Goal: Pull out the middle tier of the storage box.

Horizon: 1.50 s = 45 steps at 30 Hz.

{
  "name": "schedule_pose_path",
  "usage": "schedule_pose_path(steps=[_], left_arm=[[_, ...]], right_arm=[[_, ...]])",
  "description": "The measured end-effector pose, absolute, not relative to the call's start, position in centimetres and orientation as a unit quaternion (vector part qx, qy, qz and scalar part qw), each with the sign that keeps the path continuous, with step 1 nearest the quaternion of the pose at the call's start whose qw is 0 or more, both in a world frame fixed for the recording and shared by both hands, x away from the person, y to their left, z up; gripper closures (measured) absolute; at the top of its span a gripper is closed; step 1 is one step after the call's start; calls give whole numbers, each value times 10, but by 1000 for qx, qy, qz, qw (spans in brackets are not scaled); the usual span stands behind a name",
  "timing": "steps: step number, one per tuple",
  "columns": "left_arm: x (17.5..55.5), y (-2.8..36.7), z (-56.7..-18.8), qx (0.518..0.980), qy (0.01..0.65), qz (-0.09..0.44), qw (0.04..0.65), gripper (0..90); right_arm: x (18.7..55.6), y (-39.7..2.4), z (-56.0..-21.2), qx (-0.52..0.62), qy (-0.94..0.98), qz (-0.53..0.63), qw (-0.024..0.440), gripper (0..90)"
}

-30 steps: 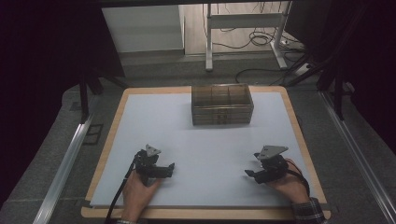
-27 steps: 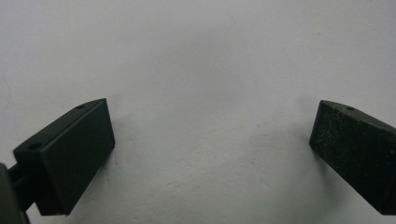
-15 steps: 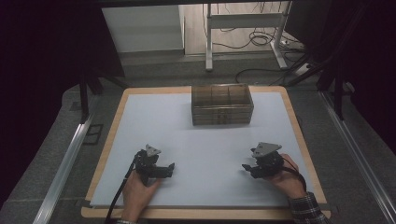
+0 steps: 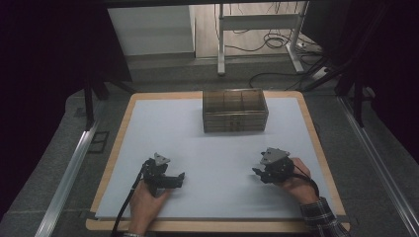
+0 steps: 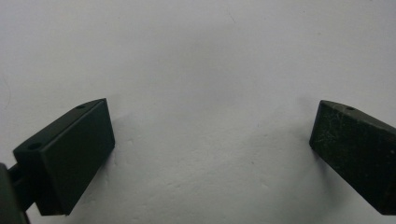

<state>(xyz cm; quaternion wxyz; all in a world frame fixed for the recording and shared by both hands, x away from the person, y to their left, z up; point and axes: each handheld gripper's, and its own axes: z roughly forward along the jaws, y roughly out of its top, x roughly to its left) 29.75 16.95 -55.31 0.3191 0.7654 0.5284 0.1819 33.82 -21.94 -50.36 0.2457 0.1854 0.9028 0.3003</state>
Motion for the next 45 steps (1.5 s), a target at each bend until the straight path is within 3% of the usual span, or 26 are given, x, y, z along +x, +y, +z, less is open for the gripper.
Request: schedule_pose_path(steps=[45], left_arm=[[297,169,-553,765,529,182,319,0]], right_arm=[[374,-185,-509,114,892,219,380,536]])
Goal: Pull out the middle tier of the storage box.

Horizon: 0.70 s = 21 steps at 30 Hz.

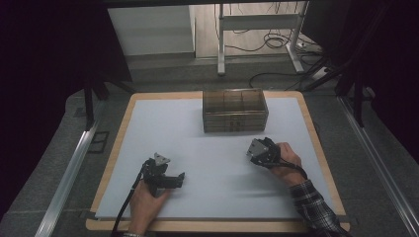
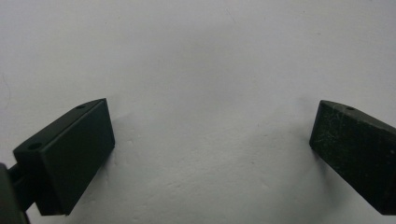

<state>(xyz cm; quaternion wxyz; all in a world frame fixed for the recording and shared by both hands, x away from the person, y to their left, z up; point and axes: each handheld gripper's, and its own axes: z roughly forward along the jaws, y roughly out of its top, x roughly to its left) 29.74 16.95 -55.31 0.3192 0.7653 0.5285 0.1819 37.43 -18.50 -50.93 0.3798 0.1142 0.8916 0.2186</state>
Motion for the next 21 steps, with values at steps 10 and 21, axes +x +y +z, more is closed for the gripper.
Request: schedule_pose_path(steps=[10,21], left_arm=[[297,169,-553,765,529,182,319,0],[297,169,-553,765,529,182,319,0]], right_arm=[[383,-177,-513,102,881,207,413,583],[389,-170,-517,78,876,186,438,577]])
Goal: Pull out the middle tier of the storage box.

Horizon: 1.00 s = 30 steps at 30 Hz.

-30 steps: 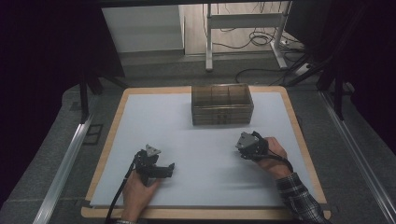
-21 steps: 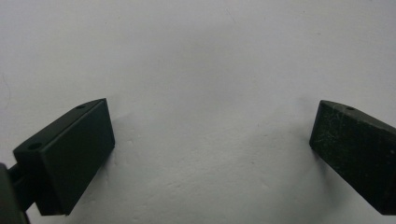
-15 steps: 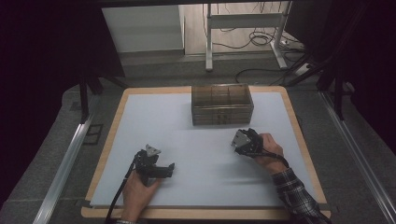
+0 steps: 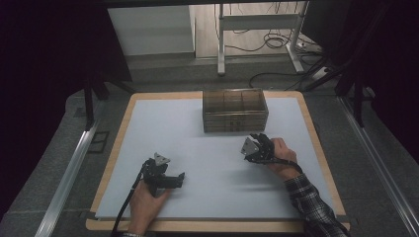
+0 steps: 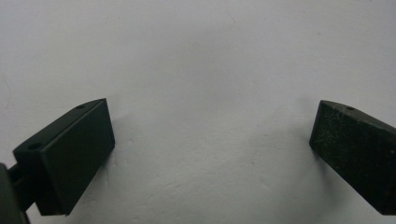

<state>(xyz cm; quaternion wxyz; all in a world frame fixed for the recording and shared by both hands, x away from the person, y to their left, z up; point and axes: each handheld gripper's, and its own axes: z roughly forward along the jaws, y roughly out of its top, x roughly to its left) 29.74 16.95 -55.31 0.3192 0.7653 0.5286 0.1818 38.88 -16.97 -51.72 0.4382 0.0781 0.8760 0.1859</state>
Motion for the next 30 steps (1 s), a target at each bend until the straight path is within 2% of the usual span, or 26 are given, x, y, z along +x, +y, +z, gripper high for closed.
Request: schedule_pose_path(steps=[11,30], left_arm=[[297,170,-553,767,527,182,318,0],[297,170,-553,767,527,182,318,0]], right_arm=[[395,-159,-520,46,859,159,485,577],[409,-138,-527,-9,834,110,540,605]])
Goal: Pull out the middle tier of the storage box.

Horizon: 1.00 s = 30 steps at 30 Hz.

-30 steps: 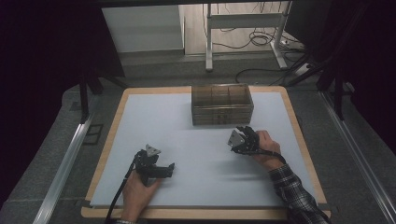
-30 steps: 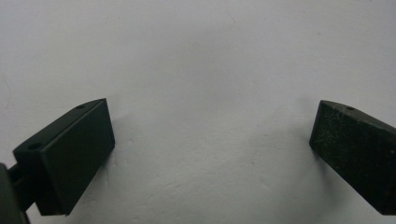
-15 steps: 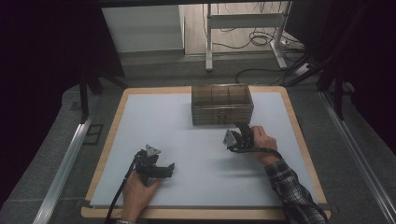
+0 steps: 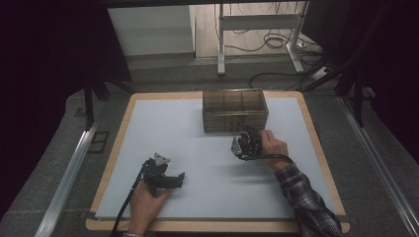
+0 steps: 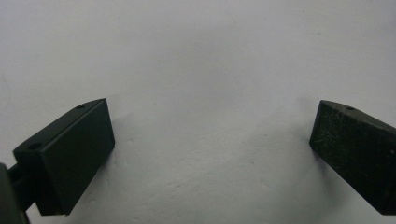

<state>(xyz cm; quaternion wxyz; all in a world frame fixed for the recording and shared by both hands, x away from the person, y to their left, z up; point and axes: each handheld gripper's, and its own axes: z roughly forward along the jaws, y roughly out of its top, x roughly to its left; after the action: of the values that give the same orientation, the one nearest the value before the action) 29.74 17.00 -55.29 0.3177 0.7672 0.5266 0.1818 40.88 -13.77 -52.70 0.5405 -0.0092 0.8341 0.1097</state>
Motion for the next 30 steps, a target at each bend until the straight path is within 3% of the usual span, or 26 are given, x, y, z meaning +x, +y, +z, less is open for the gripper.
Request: schedule_pose_path(steps=[15,30], left_arm=[[297,170,-553,767,527,182,318,0],[297,170,-553,769,525,181,316,0]], right_arm=[[421,-123,-537,-50,801,78,591,688],[428,-115,-542,-65,796,68,599,790]])
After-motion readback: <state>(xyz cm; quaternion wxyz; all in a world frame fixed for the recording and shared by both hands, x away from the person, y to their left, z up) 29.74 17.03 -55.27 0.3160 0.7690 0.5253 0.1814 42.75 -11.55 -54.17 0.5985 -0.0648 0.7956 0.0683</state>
